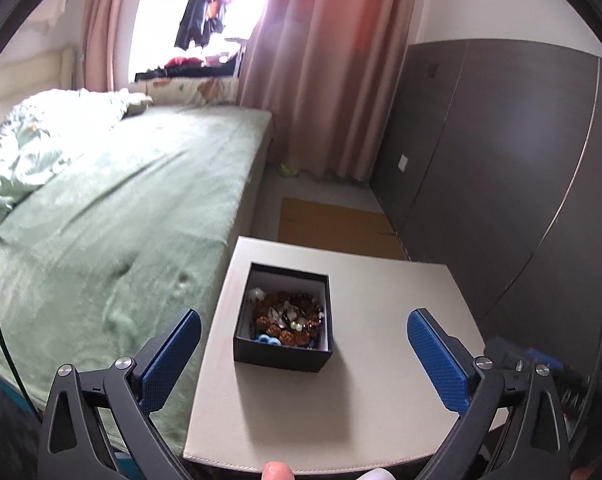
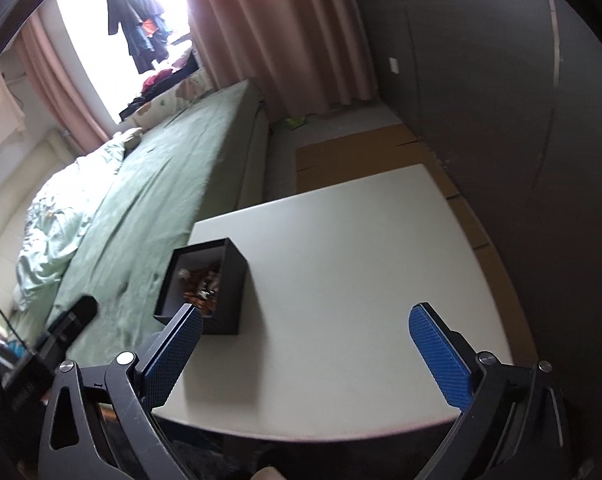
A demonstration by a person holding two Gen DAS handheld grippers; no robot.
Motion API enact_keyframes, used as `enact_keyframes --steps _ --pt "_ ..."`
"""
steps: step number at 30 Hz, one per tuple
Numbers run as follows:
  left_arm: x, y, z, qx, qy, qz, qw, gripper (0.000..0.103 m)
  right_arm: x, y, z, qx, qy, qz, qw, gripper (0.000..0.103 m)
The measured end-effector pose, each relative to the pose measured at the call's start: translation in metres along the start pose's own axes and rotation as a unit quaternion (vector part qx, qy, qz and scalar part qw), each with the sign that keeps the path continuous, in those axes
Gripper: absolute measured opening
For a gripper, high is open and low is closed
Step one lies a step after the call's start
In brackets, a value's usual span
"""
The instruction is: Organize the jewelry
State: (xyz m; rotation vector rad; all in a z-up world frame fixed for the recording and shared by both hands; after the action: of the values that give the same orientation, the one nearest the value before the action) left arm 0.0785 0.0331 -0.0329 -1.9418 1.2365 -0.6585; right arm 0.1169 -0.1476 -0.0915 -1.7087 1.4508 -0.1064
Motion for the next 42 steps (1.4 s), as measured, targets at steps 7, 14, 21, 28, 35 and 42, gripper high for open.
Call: enact_keyframes --steps 7,14,21,28,35,42 --pt "0.001 0.002 -0.006 -0.001 0.014 0.001 0.9999 0.103 -0.004 0.013 -0.007 -0.014 -0.009 -0.012 1.000 0.103" --pt "-0.001 0.006 -0.004 -0.004 0.017 0.004 0.9998 0.103 -0.009 0.016 -0.002 -0.020 -0.017 -0.025 0.999 0.103" --pt "0.005 0.014 -0.003 -0.017 0.019 0.010 0.9996 0.103 -0.007 0.019 0.000 -0.029 -0.018 -0.015 0.999 0.103" --pt "0.006 0.014 -0.006 -0.004 0.007 0.017 0.9998 0.103 -0.001 0.023 0.003 -0.038 -0.015 -0.004 0.999 0.103" --pt "0.004 0.013 -0.004 -0.006 0.002 0.013 0.9999 0.103 -0.003 0.024 0.002 -0.038 -0.014 -0.009 0.999 0.103" --pt "0.005 0.014 -0.006 -0.001 -0.002 0.022 0.9998 0.103 -0.004 0.025 0.003 -0.042 -0.019 -0.009 0.999 0.103"
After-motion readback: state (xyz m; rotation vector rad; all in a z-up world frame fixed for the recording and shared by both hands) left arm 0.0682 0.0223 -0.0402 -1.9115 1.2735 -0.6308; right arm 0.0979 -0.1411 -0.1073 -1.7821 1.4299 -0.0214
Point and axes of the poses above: each gripper's, at about its wrist camera, not at the fingertips, and z roughly the way its jaws point, x to its right, y to its underside, the point moved 9 cm from there along z, roughly the way its jaws point, and after that the axes turned 14 degrees about -y, right-handed, at the moved point
